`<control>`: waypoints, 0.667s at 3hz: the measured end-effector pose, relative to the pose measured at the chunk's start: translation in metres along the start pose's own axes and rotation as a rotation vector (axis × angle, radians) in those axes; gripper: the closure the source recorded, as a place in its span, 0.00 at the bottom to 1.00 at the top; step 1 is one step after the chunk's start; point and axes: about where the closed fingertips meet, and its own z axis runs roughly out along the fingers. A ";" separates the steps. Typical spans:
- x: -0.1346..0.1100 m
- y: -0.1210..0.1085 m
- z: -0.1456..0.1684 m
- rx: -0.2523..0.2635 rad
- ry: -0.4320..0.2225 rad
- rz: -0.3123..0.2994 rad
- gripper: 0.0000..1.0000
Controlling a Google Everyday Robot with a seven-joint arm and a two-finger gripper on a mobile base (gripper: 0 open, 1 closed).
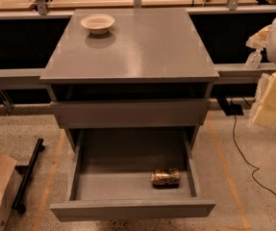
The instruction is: Pick orange can from middle drawer and place on counter
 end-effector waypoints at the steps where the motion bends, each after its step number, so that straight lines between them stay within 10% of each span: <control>1: 0.000 0.000 0.000 0.001 0.000 0.000 0.00; 2: 0.003 -0.001 0.037 0.015 -0.060 0.012 0.00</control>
Offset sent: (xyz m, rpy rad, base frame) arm 0.0097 0.0075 -0.0303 0.0419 -0.0307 0.0324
